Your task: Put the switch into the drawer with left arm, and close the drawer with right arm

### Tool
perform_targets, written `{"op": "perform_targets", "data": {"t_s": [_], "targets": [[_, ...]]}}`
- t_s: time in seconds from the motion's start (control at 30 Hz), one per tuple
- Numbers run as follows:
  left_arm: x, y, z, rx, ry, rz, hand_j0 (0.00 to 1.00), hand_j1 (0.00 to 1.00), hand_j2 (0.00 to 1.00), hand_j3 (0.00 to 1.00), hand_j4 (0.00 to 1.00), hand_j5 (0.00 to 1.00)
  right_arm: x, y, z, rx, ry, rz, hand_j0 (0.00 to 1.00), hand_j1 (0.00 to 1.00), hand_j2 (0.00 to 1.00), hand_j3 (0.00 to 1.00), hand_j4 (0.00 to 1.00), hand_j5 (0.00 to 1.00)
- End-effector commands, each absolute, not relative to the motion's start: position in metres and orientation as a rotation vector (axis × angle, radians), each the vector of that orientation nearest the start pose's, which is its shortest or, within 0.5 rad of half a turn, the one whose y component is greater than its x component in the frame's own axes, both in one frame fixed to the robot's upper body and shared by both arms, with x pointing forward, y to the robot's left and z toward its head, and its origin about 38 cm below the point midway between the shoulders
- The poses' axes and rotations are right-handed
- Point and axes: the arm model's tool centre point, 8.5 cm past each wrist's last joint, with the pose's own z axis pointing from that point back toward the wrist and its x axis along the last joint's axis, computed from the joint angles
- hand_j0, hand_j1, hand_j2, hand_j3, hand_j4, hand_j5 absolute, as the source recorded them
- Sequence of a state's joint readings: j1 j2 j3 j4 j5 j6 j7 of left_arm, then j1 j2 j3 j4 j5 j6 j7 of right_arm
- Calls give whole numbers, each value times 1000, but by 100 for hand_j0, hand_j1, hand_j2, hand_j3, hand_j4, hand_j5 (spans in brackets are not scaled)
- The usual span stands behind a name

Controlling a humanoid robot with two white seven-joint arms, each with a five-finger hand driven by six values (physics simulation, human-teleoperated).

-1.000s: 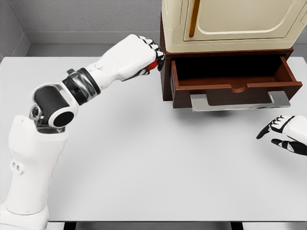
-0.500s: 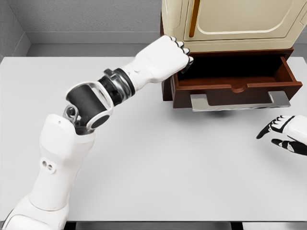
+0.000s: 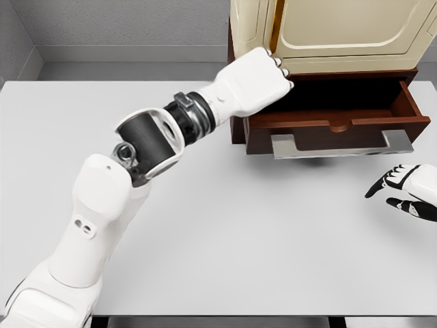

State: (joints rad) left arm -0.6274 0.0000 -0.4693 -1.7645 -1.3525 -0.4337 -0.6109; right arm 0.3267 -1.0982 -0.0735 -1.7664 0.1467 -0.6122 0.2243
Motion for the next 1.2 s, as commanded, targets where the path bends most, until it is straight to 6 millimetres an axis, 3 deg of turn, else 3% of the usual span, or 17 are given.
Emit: {"op": "perform_targets", "data": {"t_s": [0.0,0.4,0.47,0.5,0.6,0.9,1.17], "targets": [[408,15,292,-1240,1902,2385,30,30,30,30,30,30,288,-408,206,-354,-1544,1657,57,57,57,57,57,57],[403,-3,290,-1225,1804,2374,32,32,32,32,32,32,288,-408,206,-354,-1544,1657,57,57,57,57,57,57],[402,-5,292,-1221,1795,2367,39,39,39,39,39,39,288,-408,206,-356,-1544,1657,57,57,57,57,57,57],[401,-7,291,-1217,1792,2366,55,55,55,55,55,55,288,-408,206,-356,-1544,1657,57,57,57,57,57,57],[401,-7,292,-1218,1790,2363,67,67,67,67,67,67,288,-408,206,-354,-1544,1657,57,57,57,57,57,57],[401,-8,297,-1240,1776,2347,74,74,74,74,74,74,288,-408,206,-357,-1546,1656,57,57,57,57,57,57],[399,-11,296,-1230,1766,2344,75,75,75,75,75,75,288,-409,206,-357,-1545,1654,58,58,58,58,58,58]]}}
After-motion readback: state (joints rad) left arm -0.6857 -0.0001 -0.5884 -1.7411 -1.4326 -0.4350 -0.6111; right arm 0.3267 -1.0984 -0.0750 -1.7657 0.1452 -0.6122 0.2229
